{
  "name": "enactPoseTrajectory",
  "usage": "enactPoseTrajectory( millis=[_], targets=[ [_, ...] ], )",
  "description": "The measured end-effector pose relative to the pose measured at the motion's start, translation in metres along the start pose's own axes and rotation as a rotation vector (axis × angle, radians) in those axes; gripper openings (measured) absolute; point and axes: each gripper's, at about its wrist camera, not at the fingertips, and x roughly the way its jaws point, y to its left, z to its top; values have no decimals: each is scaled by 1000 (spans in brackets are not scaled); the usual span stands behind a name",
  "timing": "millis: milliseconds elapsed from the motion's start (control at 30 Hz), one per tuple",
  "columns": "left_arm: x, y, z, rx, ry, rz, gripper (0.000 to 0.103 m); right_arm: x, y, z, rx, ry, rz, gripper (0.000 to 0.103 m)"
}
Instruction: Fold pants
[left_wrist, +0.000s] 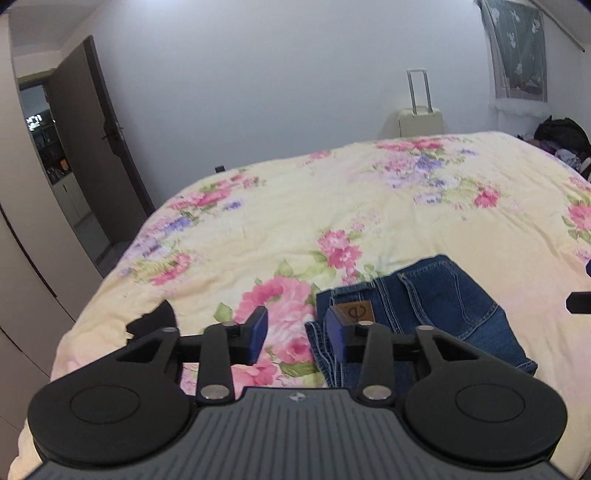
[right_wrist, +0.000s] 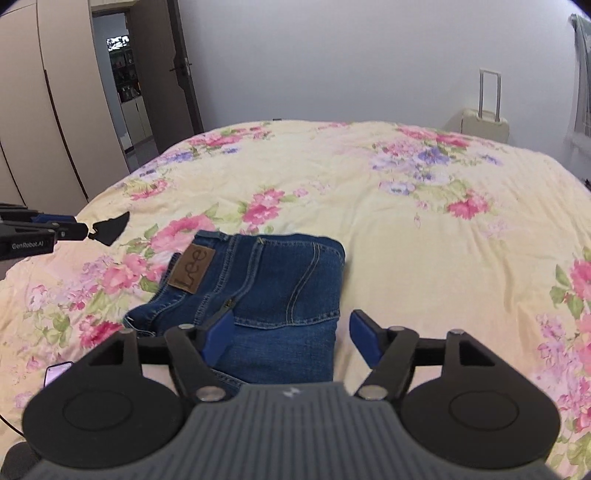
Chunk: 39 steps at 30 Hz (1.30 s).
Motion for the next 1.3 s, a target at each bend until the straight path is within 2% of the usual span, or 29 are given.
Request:
enactPoseTrajectory(
  millis=[33, 67, 133, 200, 367, 433, 500, 700, 767, 833, 933, 1067, 1300],
  targets=[
    [-19, 4, 4, -10, -26, 22, 68, -15, 4, 1, -11, -25, -1, 73],
    [-34, 6, 6, -21, -45, 38, 74, -28, 9, 1, -18, -45, -3, 77],
    [-62, 6, 6, -43, -62, 61, 92, -58, 18, -1, -37, -94, 1, 82],
    [-87, 1, 0, -71, -73, 83, 94, -83, 27, -6, -48, -135, -1, 81],
    [-123, -26, -37, -147, -61, 101, 95, -130, 54, -36, -60, -176, -66, 82],
    [-130, -40, -53, -174, -37, 120, 95, -143, 63, -51, -52, -177, -72, 82],
    [-135, -52, -68, -181, -20, 109, 95, -153, 71, -68, -49, -173, -78, 82],
    [-148, -88, -92, -75, -17, 131, 95, -168, 81, -105, -67, -147, -104, 82],
    [-153, -97, -100, -75, -6, 91, 95, -172, 78, -113, -50, -143, -98, 82],
    [-153, -105, -109, -96, 37, 44, 95, -176, 76, -121, -37, -141, -89, 82],
    [-151, -119, -125, -113, 86, 29, 95, -182, 78, -132, -42, -140, -91, 82],
    [-153, -129, -135, -122, 110, 30, 95, -187, 78, -144, -45, -136, -96, 82],
    [-160, -137, -129, -112, 97, 25, 95, -193, 78, -150, -43, -146, -94, 82]
  ],
)
